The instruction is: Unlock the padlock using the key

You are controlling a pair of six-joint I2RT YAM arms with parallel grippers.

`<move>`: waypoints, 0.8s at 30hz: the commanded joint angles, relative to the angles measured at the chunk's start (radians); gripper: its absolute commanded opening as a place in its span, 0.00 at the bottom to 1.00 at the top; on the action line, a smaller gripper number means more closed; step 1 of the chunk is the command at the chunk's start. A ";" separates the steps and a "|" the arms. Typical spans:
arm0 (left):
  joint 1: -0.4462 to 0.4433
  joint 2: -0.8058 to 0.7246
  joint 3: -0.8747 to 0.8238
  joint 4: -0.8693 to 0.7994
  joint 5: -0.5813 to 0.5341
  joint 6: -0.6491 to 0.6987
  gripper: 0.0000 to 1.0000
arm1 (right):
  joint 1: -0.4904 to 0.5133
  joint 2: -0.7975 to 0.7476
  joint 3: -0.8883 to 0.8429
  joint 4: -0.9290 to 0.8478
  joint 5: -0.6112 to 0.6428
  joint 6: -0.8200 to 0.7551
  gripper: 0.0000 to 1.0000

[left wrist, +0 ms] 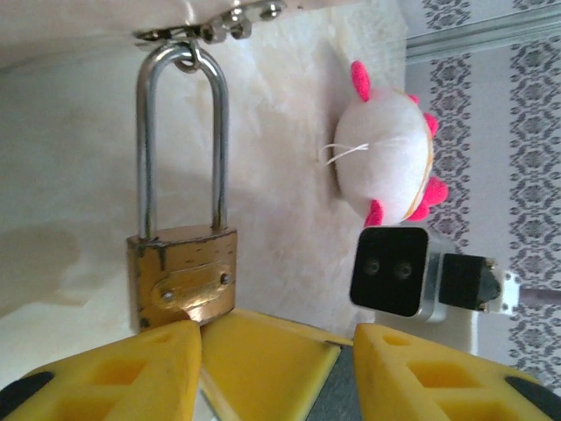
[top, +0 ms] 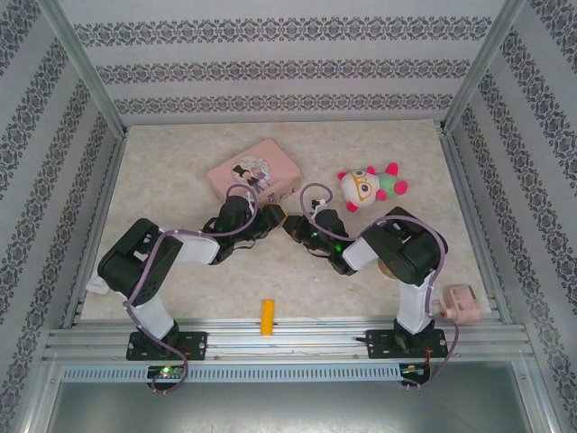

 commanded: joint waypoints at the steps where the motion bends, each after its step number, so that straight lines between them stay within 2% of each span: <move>1: 0.013 0.055 -0.008 0.139 0.018 -0.050 0.48 | -0.015 0.037 0.031 0.112 -0.011 0.046 0.00; 7: 0.015 0.008 -0.041 0.076 -0.042 -0.035 0.49 | -0.029 0.053 0.043 0.135 -0.011 0.062 0.00; 13: 0.015 -0.143 -0.059 -0.127 -0.161 0.058 0.50 | -0.041 0.063 0.074 0.135 -0.033 0.067 0.00; 15: 0.016 -0.175 -0.042 -0.198 -0.193 0.098 0.54 | -0.041 0.064 0.083 0.133 -0.037 0.069 0.00; 24: 0.065 -0.041 0.081 -0.190 -0.073 0.119 0.58 | -0.042 0.070 0.096 0.133 -0.041 0.077 0.00</move>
